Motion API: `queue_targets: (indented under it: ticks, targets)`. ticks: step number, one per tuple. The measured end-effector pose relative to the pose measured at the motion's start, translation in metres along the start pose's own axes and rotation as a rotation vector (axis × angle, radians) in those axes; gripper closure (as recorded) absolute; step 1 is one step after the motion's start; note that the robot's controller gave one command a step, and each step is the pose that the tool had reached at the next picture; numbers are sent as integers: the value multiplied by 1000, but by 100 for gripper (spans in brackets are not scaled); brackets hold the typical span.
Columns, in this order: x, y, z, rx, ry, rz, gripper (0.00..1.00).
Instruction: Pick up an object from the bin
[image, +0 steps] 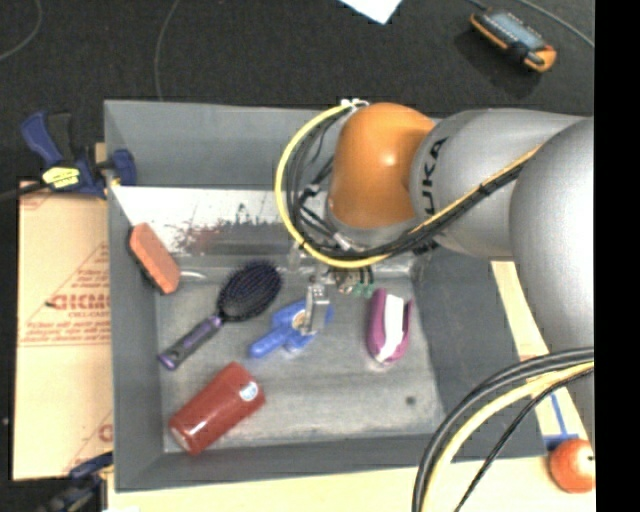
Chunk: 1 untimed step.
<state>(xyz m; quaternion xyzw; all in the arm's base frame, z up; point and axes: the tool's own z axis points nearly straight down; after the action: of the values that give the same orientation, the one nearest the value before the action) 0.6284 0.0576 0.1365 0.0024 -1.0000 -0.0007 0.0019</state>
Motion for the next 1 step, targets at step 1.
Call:
queue_targets:
  ticks: [1]
  targets:
    - [-2, 0, -5, -1, -8, 1, 0]
